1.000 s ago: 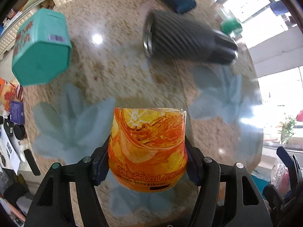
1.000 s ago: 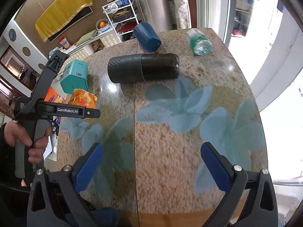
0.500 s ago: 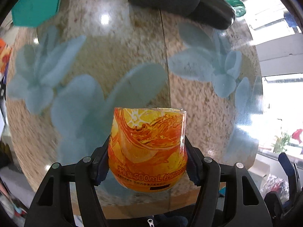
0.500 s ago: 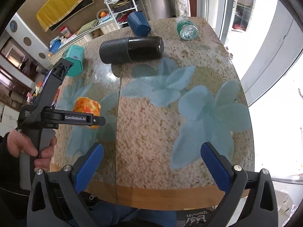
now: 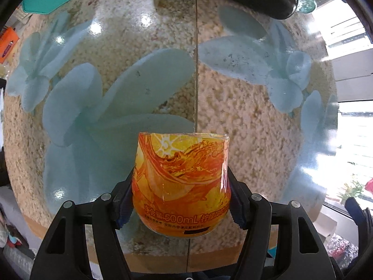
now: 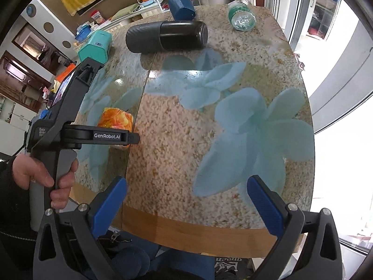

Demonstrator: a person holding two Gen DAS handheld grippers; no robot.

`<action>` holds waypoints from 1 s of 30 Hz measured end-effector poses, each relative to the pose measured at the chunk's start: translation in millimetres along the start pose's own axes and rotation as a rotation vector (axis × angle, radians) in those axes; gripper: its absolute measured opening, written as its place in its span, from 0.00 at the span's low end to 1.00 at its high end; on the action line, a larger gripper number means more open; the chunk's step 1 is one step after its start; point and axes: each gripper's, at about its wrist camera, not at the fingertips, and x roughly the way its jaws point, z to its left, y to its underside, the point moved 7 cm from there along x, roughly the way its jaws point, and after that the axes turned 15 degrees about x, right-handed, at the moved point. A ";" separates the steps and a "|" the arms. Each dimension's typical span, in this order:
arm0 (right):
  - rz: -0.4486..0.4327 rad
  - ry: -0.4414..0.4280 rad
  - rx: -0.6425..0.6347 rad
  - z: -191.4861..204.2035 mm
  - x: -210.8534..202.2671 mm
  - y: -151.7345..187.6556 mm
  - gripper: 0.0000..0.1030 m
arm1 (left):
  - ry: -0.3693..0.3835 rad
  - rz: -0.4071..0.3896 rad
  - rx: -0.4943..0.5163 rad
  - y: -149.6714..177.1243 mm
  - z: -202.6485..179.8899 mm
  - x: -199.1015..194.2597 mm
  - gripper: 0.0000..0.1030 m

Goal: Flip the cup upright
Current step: 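Lift the orange cup with the left gripper and rotate it, then grasp the orange cup with the right gripper while the left gripper releases it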

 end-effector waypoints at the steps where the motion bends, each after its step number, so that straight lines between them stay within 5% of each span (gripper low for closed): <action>1: 0.000 -0.002 0.000 -1.1 -2.1 0.6 1.00 | -0.011 0.004 0.001 -2.3 -4.5 2.7 0.69; 8: -0.010 -0.019 0.018 -10.1 -5.3 -4.0 1.00 | -0.057 0.013 0.010 -12.3 -15.0 5.8 0.82; 16: -0.013 -0.034 0.040 -16.4 -5.0 -8.6 1.00 | -0.026 -0.010 0.060 -27.3 -10.1 -26.1 0.99; 30: -0.019 -0.096 0.063 4.0 0.3 -21.1 1.00 | -0.029 -0.030 0.111 -4.6 26.2 -77.9 1.00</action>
